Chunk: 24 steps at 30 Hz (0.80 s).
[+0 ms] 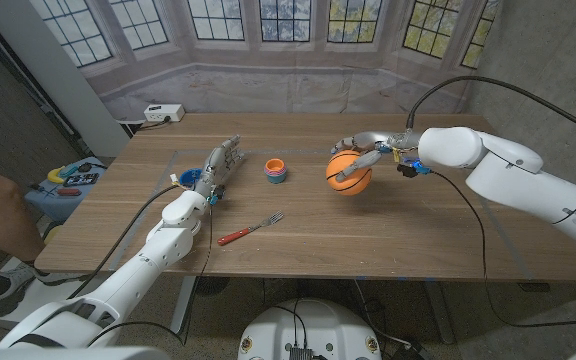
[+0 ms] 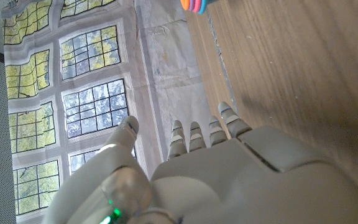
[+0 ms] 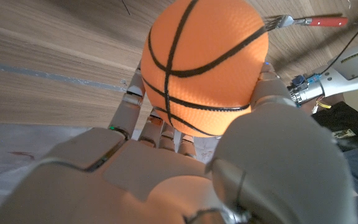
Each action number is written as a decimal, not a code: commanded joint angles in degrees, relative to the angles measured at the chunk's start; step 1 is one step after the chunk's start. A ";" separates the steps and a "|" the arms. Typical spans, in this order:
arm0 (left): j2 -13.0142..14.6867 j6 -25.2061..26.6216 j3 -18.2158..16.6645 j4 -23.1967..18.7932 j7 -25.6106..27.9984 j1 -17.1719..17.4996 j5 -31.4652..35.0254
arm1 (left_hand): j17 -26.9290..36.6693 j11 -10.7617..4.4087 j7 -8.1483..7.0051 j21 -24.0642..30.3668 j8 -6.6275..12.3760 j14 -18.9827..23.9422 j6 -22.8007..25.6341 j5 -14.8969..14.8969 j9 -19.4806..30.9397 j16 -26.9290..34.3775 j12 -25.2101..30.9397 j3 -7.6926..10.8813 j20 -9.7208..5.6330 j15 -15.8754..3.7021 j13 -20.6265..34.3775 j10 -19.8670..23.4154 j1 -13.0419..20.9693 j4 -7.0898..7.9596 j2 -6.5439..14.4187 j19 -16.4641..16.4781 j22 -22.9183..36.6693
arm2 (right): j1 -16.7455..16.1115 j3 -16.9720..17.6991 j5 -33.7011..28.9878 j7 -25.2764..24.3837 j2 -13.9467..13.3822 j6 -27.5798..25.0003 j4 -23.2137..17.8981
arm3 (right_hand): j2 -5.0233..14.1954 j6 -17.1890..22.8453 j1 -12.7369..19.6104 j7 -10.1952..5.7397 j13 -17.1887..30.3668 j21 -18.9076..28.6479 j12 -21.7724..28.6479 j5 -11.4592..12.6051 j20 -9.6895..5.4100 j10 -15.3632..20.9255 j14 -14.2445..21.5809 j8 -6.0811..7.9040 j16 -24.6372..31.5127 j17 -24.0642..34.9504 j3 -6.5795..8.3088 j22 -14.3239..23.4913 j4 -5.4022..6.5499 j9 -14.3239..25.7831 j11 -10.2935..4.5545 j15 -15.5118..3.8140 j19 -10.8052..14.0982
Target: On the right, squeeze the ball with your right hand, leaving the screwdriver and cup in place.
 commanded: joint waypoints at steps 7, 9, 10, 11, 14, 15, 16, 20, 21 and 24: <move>0.11 0.12 0.00 -0.29 0.24 -0.10 0.17 | 0.14 0.15 -0.08 -0.34 0.11 0.22 0.31 0.48 0.21 -0.21 -0.09 0.45 -0.04 0.07 0.14 0.32 -0.60 0.00 0.06 0.50 0.31 | -0.83 4.63 18.17 -3.57 1.40 7.10 7.43 | 0.07 1.88 0.99 0.40 0.37 0.57 0.85 -0.47 -0.66 1.20 1.78 0.73 0.40 0.42 0.48 0.07 -0.19 0.09 0.14 0.57 1.30; 0.17 0.26 0.00 -0.52 0.25 0.03 0.11 | 0.14 0.17 -0.09 -0.38 0.10 0.25 0.30 0.48 0.21 -0.20 -0.09 0.46 -0.07 0.04 0.15 0.32 -0.62 0.00 0.06 0.51 0.31 | -0.89 4.99 20.05 -3.36 1.72 8.53 8.60 | 0.15 2.24 1.16 0.54 0.41 0.63 0.92 -0.54 -0.76 1.24 1.92 0.81 0.40 0.49 0.55 0.08 -0.23 0.07 0.20 0.53 1.51; 0.20 0.35 0.01 -0.64 0.27 0.08 0.09 | 0.14 0.14 -0.09 -0.39 0.10 0.24 0.30 0.48 0.21 -0.21 -0.09 0.46 -0.06 0.02 0.15 0.32 -0.62 0.00 0.06 0.50 0.31 | -0.89 5.12 20.92 -3.40 1.87 8.64 8.94 | 0.16 2.28 1.24 0.57 0.42 0.62 0.97 -0.57 -0.78 1.34 1.97 0.80 0.40 0.51 0.58 0.08 -0.26 0.07 0.14 0.53 1.51; 0.21 0.41 0.02 -0.74 0.35 0.14 0.11 | 0.14 0.11 -0.08 -0.40 0.10 0.29 0.30 0.48 0.21 -0.19 -0.11 0.47 -0.09 0.04 0.15 0.27 -0.63 -0.01 0.06 0.53 0.31 | -0.76 5.10 21.40 -3.33 1.91 8.99 9.31 | 0.17 2.30 1.28 0.59 0.43 0.62 0.97 -0.58 -0.82 1.32 1.99 0.80 0.40 0.53 0.59 0.08 -0.27 0.06 0.20 0.58 1.52; 0.21 0.61 0.04 -0.96 0.33 0.29 -0.03 | 0.14 0.10 -0.05 -0.43 0.10 0.25 0.29 0.48 0.21 -0.21 -0.10 0.49 -0.09 0.02 0.15 0.29 -0.64 -0.02 0.07 0.55 0.31 | -0.49 5.34 23.78 -2.86 2.39 10.02 10.78 | 0.24 2.40 1.21 0.63 0.46 0.61 1.02 -0.67 -0.78 1.33 2.08 0.78 0.40 0.61 0.59 0.08 -0.19 0.05 0.28 0.62 1.53; 0.23 0.67 0.04 -1.05 0.32 0.34 -0.06 | 0.14 0.19 -0.01 -0.46 0.11 0.27 0.32 0.48 0.21 -0.20 -0.11 0.51 -0.12 0.03 0.15 0.28 -0.63 -0.03 0.07 0.52 0.31 | -0.50 5.49 24.72 -2.81 2.68 10.35 11.32 | 0.28 2.56 1.19 0.67 0.47 0.59 1.10 -0.71 -0.79 1.47 2.10 0.82 0.40 0.66 0.57 0.08 -0.15 0.04 0.36 0.64 1.52; 0.24 0.67 0.04 -1.10 0.31 0.37 -0.06 | 0.14 0.19 -0.03 -0.47 0.10 0.27 0.30 0.48 0.21 -0.20 -0.10 0.52 -0.11 0.00 0.15 0.30 -0.63 -0.04 0.07 0.53 0.31 | -0.54 5.63 25.63 -2.58 2.97 11.13 11.98 | 0.22 2.70 1.23 0.66 0.48 0.58 1.10 -0.74 -0.79 1.45 2.15 0.85 0.40 0.67 0.56 0.09 -0.19 0.04 0.35 0.66 1.51; 0.26 0.62 0.01 -1.34 0.44 0.56 -0.04 | 0.13 0.14 -0.06 -0.51 0.11 0.29 0.33 0.48 0.21 -0.20 -0.10 0.54 -0.14 -0.01 0.15 0.32 -0.64 -0.06 0.07 0.57 0.31 | -0.12 5.63 28.27 -1.87 3.96 12.65 13.68 | 0.31 3.05 1.36 0.91 0.53 0.66 1.24 -0.92 -0.93 1.62 2.57 0.89 0.62 0.89 0.50 0.10 -0.19 0.02 0.44 0.65 1.77; 0.30 0.65 0.00 -1.44 0.47 0.62 -0.05 | 0.13 0.11 -0.04 -0.54 0.11 0.27 0.33 0.48 0.21 -0.21 -0.10 0.54 -0.11 0.04 0.15 0.31 -0.66 -0.07 0.05 0.55 0.31 | 0.04 5.60 28.91 -1.71 4.24 12.82 14.02 | 0.33 3.06 1.39 0.90 0.55 0.67 1.29 -0.97 -0.92 1.69 2.68 0.87 0.68 0.96 0.47 0.10 -0.19 0.01 0.53 0.67 1.82; 0.33 0.60 -0.04 -1.62 0.58 0.77 -0.03 | 0.13 0.15 -0.10 -0.58 0.10 0.24 0.33 0.48 0.21 -0.23 -0.11 0.56 -0.08 0.08 0.15 0.30 -0.67 -0.08 0.05 0.58 0.32 | 0.40 5.55 30.80 -1.32 5.31 13.82 15.42 | 0.38 3.20 1.47 1.09 0.57 0.71 1.39 -1.07 -0.95 1.87 2.87 0.86 0.79 1.08 0.43 0.11 -0.19 0.00 0.65 0.66 1.94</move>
